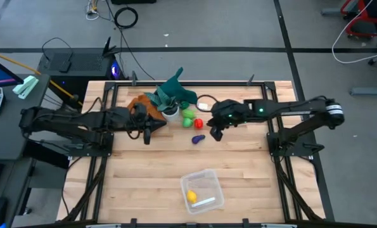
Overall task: Pick and placing Produce into tupperware
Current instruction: Put the eggplant into the transparent bin
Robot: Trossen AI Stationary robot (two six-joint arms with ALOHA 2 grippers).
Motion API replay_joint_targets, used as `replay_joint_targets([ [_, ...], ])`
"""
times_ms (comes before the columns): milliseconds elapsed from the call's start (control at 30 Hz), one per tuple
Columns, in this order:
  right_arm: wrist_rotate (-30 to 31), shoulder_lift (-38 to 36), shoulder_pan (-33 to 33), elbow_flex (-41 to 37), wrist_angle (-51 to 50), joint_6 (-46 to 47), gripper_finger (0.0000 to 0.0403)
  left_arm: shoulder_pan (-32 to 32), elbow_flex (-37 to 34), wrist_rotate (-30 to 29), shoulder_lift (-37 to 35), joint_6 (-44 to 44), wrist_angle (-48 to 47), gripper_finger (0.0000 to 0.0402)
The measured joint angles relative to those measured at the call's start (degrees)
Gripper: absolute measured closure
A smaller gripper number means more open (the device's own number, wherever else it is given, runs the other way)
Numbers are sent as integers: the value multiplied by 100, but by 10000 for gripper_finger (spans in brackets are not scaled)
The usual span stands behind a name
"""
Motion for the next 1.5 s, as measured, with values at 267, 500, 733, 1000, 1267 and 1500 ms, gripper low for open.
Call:
replay_joint_targets([
  [267,-168,722,-153,0,416,463,373,-1,4,443,-729,554,-516,376],
  [500,-218,1156,-251,0,775,794,373,39,7,436,-1201,980,-700,392],
  [733,-297,1319,-302,2,987,1210,368,43,-622,441,-1398,992,-205,391],
  [1000,-448,1381,-298,2,986,1171,353,31,-1870,593,-1525,293,1443,385],
  [1267,-654,1608,-53,-7,983,-167,306,27,-2380,587,-1526,-112,1589,392],
  [1500,-721,1856,213,-20,933,-1311,249,25,-2472,546,-1526,-319,1628,375],
])
